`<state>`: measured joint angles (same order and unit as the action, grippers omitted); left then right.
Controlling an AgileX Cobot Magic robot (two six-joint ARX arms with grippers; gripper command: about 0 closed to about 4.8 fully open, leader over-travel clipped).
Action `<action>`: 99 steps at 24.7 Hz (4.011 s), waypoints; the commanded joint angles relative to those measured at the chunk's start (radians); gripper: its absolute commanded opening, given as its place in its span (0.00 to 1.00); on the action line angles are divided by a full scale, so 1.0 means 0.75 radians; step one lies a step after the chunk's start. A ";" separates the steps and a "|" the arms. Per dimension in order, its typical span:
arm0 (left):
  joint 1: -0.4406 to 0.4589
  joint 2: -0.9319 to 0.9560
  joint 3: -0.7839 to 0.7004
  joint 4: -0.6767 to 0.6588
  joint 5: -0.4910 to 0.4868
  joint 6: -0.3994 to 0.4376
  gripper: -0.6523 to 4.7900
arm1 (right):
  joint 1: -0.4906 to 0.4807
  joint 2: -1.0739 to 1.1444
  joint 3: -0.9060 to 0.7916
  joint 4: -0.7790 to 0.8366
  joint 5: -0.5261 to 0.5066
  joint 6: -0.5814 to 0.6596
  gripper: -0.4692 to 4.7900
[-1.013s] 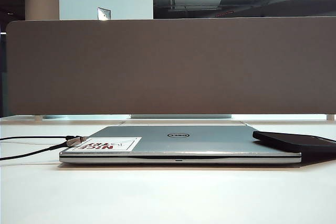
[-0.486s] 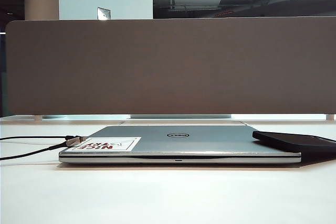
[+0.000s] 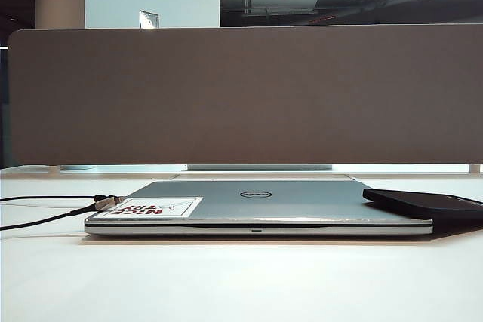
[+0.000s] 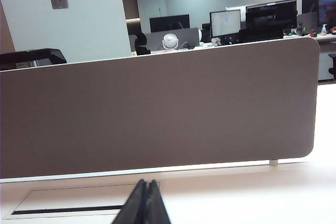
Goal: Pick up the charging cable and the phone, plug the charging cable into the charging port on the phone, and finally place them back on the table.
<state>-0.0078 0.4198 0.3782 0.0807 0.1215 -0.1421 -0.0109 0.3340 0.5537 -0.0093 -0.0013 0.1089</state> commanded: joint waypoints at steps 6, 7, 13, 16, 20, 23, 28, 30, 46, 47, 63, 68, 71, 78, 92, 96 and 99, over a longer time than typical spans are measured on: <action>-0.189 0.342 0.196 -0.020 0.004 0.098 0.11 | 0.117 0.059 0.087 -0.044 -0.002 0.004 0.07; -0.235 0.406 0.221 -0.026 0.004 0.120 0.11 | 0.161 0.059 0.088 -0.074 -0.002 0.004 0.07; -0.333 0.542 0.284 -0.104 0.004 0.196 0.11 | 0.395 0.058 0.091 -0.250 0.008 -0.007 0.07; -0.348 0.542 0.285 -0.152 0.004 0.296 0.11 | 0.482 0.061 0.112 -0.348 0.008 -0.016 0.07; -0.349 0.543 0.284 -0.186 0.004 0.294 0.11 | 0.563 0.061 0.139 -0.427 0.007 -0.049 0.07; -0.350 0.562 0.284 -0.201 0.004 0.295 0.11 | 0.606 0.066 0.169 -0.508 -0.003 -0.092 0.07; -0.358 0.650 0.283 -0.212 0.004 0.360 0.11 | 0.682 0.066 0.186 -0.622 -0.119 -0.177 0.07; -0.358 0.693 0.282 -0.231 0.004 0.464 0.11 | 0.706 0.066 0.186 -0.622 -0.120 -0.179 0.07; -0.380 0.782 0.234 -0.406 0.004 1.130 0.65 | 0.728 0.066 0.186 -0.661 -0.216 -0.186 0.07; -0.380 0.782 0.231 -0.406 0.004 1.133 0.65 | 0.729 0.066 0.186 -0.661 -0.217 -0.186 0.07; -0.412 0.933 0.231 -0.294 0.004 1.221 0.65 | 0.729 0.065 0.186 -0.660 -0.246 -0.187 0.07; -0.526 0.979 0.231 -0.261 0.004 1.237 0.63 | 0.729 0.065 0.186 -0.660 -0.246 -0.187 0.07; -0.526 1.017 0.231 -0.213 0.004 1.237 0.63 | 0.729 0.065 0.186 -0.660 -0.246 -0.187 0.07; -0.521 1.024 0.231 -0.222 0.004 1.312 0.61 | 0.729 0.063 0.186 -0.649 -0.246 -0.187 0.07; -0.471 1.034 0.229 -0.254 -0.007 1.342 0.61 | 0.729 0.063 0.186 -0.650 -0.246 -0.186 0.07; -0.472 1.036 0.207 -0.244 -0.007 1.342 0.61 | 0.729 0.063 0.186 -0.650 -0.246 -0.187 0.07; -0.472 1.054 0.190 -0.233 -0.007 1.341 0.61 | 0.729 0.063 0.186 -0.650 -0.246 -0.187 0.07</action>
<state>-0.3607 1.2034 0.5240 -0.1089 0.1127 0.8635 0.5354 0.3828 0.6865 -0.5148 -0.1841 -0.0273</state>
